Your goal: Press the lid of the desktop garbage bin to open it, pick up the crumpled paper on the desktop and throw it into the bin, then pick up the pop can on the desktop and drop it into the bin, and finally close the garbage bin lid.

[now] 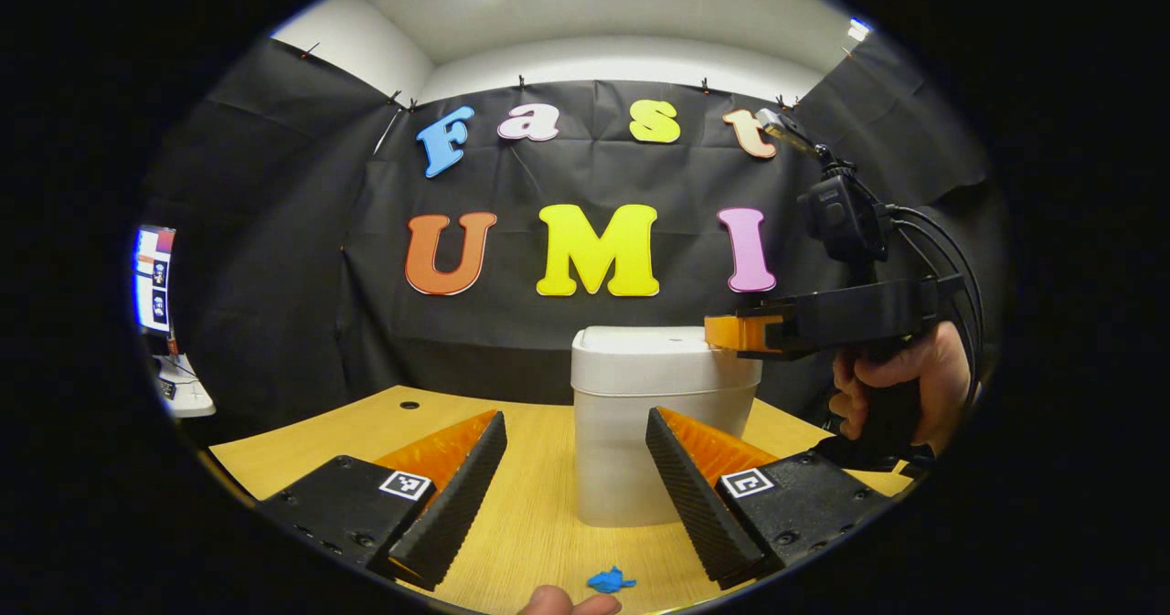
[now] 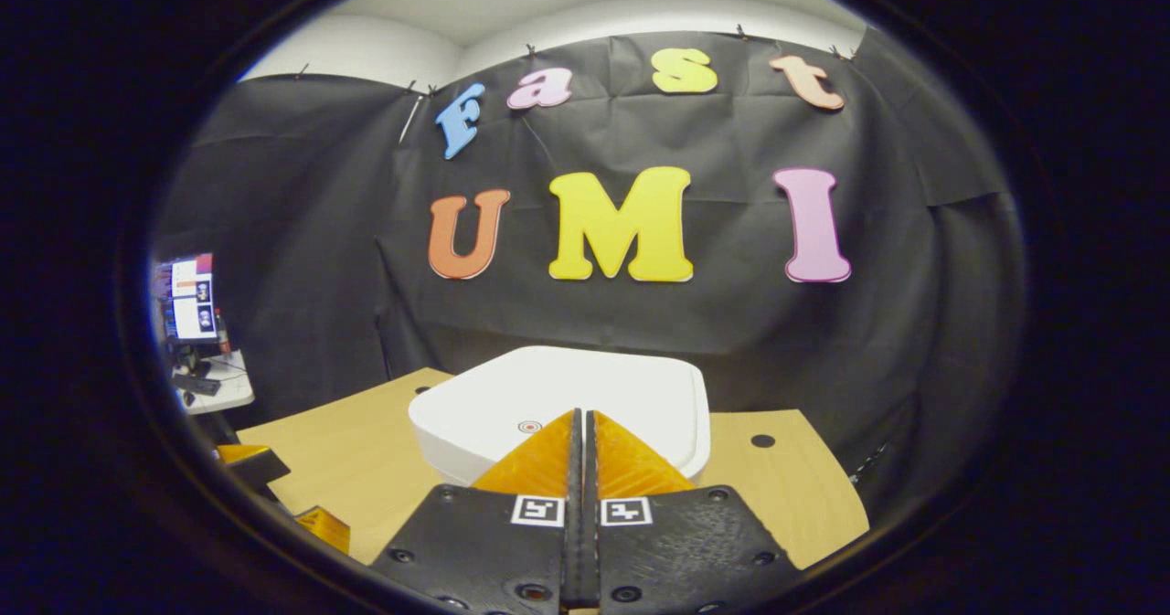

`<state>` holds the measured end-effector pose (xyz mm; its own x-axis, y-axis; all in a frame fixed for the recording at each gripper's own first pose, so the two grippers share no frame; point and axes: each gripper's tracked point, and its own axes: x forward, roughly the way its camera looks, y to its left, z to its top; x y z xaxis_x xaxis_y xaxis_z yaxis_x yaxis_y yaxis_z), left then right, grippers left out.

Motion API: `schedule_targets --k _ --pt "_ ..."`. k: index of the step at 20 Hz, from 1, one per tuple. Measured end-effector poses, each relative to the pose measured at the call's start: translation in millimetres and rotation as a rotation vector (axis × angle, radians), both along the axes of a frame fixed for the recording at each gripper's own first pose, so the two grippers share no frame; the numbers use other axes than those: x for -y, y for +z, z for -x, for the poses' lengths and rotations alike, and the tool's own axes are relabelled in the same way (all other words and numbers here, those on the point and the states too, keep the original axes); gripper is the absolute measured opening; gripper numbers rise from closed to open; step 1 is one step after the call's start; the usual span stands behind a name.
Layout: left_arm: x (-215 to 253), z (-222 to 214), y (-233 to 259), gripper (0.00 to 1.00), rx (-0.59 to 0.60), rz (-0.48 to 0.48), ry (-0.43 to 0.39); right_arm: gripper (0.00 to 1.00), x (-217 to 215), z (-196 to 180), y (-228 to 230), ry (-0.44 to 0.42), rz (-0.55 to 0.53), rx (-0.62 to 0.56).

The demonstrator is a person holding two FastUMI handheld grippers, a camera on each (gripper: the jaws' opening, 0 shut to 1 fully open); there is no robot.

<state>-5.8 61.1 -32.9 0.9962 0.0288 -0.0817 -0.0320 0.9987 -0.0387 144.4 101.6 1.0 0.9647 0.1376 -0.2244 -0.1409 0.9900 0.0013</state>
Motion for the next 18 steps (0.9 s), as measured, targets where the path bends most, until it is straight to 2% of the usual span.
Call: schedule_targets --k 4,5,6,11,12,13,16,17,18 --pt "3.5 4.0 -3.3 0.99 -0.002 0.002 -0.005 0.00 -1.2 3.0 0.0 0.009 0.082 0.008" --pt "3.7 3.1 -2.9 0.99 -0.002 -0.003 -0.005 0.04 -1.1 2.6 1.6 0.013 0.097 0.019" --pt "1.9 3.3 -1.3 0.99 0.002 -0.009 0.001 0.00 -0.6 1.6 4.7 0.011 0.120 0.039" --pt "-4.5 6.4 -5.2 0.99 -0.002 -0.013 0.024 0.00 3.3 9.7 18.7 -0.020 0.072 0.102" --pt "-5.7 7.3 -6.3 0.99 -0.003 0.000 0.031 0.27 -0.6 11.6 19.6 -0.009 0.058 0.107" --pt "-7.0 8.1 -7.6 0.99 -0.002 0.015 0.033 0.34 -4.2 15.6 25.0 0.010 0.045 0.119" --pt "-8.1 6.2 -12.4 0.99 -0.014 0.026 0.042 0.94 -3.3 25.8 43.7 0.010 0.068 0.200" --pt "-9.7 6.6 -12.7 0.99 -0.017 0.020 0.049 0.93 -3.0 26.3 43.7 0.008 0.079 0.208" --pt "-11.1 7.0 -15.2 0.99 -0.024 0.016 0.052 0.98 -3.8 28.8 38.7 0.009 0.082 0.203"
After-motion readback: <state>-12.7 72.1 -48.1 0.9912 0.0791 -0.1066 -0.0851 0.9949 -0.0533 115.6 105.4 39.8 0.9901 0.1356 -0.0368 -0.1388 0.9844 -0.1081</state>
